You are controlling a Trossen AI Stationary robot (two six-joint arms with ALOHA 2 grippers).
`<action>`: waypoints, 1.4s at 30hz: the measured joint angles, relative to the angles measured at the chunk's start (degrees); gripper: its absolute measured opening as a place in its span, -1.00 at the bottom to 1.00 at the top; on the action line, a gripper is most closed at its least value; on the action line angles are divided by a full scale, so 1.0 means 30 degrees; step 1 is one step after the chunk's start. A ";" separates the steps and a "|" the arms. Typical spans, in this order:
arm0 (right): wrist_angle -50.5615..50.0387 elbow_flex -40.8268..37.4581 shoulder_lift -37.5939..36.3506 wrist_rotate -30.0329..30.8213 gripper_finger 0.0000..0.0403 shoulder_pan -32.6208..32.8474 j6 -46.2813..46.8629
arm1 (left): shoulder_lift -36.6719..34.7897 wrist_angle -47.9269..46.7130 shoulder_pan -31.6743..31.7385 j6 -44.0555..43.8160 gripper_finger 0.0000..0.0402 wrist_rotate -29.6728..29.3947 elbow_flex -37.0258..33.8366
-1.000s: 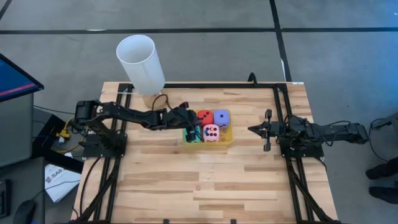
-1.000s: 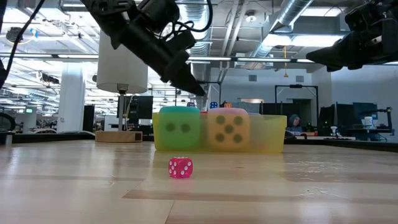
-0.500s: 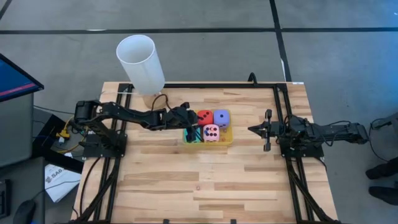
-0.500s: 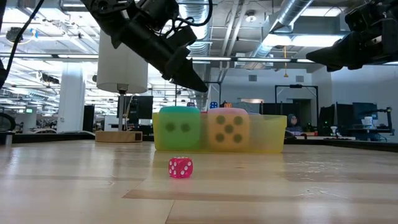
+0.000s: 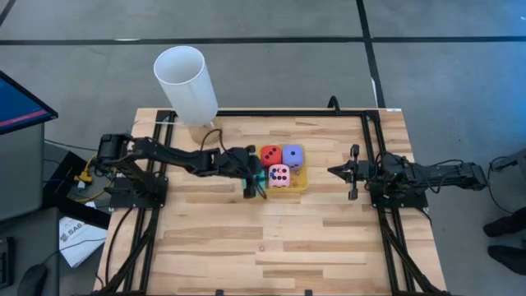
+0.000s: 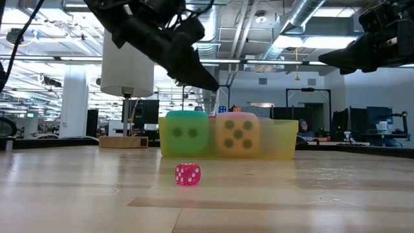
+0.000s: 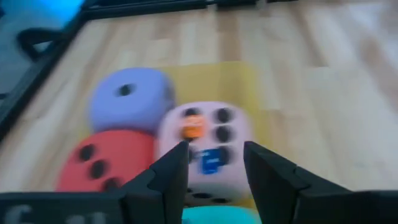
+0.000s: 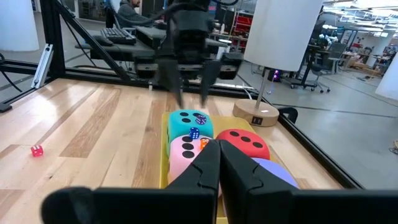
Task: Pick & Place Dice
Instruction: Put the small pink dice into the yellow bin
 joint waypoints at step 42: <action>0.0136 0.0000 -0.0005 0.0000 -0.99 0.0006 0.0225 | 0.4962 0.2589 -0.8131 0.1011 0.16 0.2889 -0.0015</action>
